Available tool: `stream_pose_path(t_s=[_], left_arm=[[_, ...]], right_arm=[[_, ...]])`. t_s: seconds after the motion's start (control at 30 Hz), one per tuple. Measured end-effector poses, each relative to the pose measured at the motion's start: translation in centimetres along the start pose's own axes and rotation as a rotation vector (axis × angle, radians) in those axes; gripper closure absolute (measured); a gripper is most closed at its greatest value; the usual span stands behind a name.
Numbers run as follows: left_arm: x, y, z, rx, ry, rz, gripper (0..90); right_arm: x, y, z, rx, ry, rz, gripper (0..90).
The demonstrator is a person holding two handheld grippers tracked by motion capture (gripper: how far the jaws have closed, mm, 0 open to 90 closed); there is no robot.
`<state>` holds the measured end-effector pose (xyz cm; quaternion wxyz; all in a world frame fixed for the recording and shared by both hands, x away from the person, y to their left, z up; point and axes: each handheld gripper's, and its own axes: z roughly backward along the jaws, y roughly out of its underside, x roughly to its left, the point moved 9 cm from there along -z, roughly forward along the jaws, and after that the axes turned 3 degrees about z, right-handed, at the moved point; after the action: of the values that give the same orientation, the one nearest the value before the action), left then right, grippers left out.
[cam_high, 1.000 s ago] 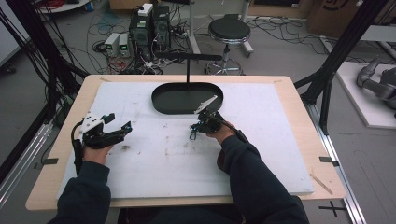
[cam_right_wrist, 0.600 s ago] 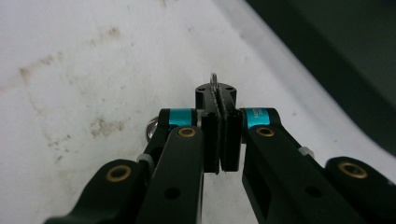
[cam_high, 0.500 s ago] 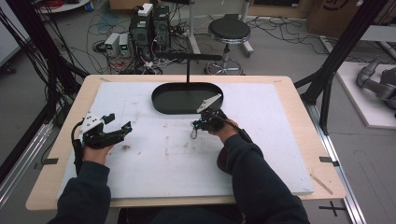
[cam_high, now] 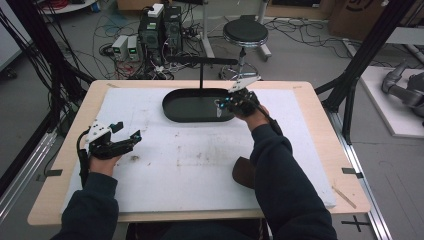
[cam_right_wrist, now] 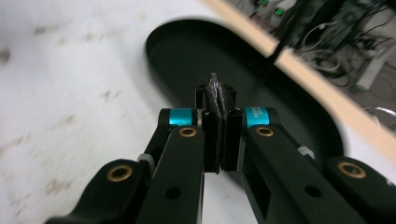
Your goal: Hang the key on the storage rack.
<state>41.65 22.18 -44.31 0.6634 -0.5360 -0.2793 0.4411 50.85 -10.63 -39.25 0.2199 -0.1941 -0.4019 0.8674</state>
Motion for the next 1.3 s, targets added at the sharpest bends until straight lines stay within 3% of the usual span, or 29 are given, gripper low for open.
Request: stream_pose_path(t_s=[0.07, 0.1, 0.13, 0.17, 0.2, 0.27, 0.47, 0.6, 0.73, 0.9, 1.3], left_arm=[[0.0, 0.0, 0.0, -0.002, 0.0, 0.001, 23.1], [0.0, 0.0, 0.0, -0.001, -0.001, 0.001, 23.1], [0.0, 0.0, 0.0, 0.001, 0.0, 0.001, 23.1], [0.0, 0.0, 0.0, 0.001, -0.001, 0.002, 23.1], [0.0, 0.0, 0.0, 0.001, 0.0, -0.001, 23.1], [0.0, 0.0, 0.0, 0.001, 0.0, 0.0, 23.1], [0.0, 0.0, 0.0, 0.0, 0.0, -0.001, 23.2], [0.0, 0.1, -0.1, 0.0, 0.002, 0.006, 23.1], [0.0, 0.1, -0.1, 0.005, 0.002, 0.007, 23.3], [0.1, 0.1, -0.1, 0.006, 0.003, 0.005, 23.3], [0.0, 0.2, -0.1, 0.009, 0.002, 0.007, 23.4]], right_arm=[[-2.3, -1.2, 0.9, -0.042, 0.048, -0.015, 90.0], [-2.3, -1.2, 0.9, -0.042, 0.048, -0.015, 90.0], [-3.7, -1.9, 1.4, -0.057, 0.07, -0.042, 90.0], [-3.7, -1.9, 1.4, -0.057, 0.07, -0.042, 90.0], [-5.0, -2.6, 1.7, -0.108, 0.092, -0.066, 90.0], [-6.0, -3.2, 1.9, -0.145, 0.105, -0.082, 90.0], [-8.3, -4.0, 1.3, -0.182, 0.135, -0.157, 90.0], [-9.8, -4.4, 0.7, -0.187, 0.171, -0.171, 90.0], [-10.8, -4.3, 0.2, -0.166, 0.175, -0.186, 90.0], [-11.0, -3.7, -0.1, -0.138, 0.155, -0.193, 90.0], [-12.0, -3.1, -0.8, -0.168, 0.175, -0.261, 90.0]])
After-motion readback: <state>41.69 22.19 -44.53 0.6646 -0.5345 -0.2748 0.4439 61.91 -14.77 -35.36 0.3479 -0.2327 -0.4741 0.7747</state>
